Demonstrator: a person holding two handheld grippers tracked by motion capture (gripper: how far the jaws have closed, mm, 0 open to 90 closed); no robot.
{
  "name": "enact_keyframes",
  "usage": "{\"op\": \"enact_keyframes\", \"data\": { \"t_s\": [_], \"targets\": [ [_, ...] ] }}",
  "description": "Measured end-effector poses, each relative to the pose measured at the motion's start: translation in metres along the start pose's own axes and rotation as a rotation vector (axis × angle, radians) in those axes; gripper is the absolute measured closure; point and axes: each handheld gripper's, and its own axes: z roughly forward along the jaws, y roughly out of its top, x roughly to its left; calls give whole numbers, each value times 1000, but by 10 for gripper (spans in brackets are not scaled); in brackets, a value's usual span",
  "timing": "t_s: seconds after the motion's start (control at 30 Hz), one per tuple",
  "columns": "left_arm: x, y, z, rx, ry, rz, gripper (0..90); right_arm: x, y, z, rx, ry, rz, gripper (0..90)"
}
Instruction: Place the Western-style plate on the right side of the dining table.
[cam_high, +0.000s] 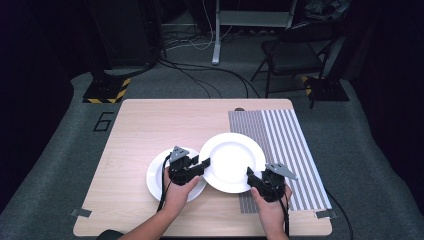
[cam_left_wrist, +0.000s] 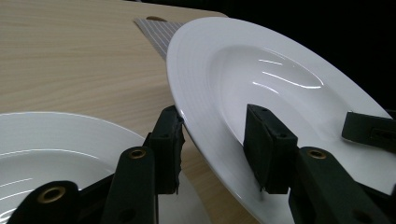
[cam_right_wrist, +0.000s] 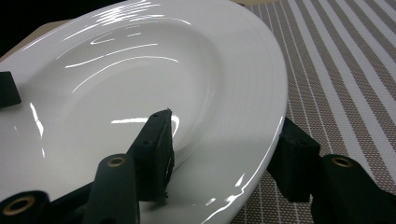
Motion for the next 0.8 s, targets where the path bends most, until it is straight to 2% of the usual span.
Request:
{"op": "enact_keyframes", "data": {
  "t_s": [0.67, 0.8],
  "targets": [
    [-23, 1, 26, 30, -85, 34, 578, -26, -10, -21, -16, -84, 52, 450],
    [-28, 3, 31, 36, -96, 51, 580, -31, -11, -24, -21, -96, 65, 450]
  ]
}}
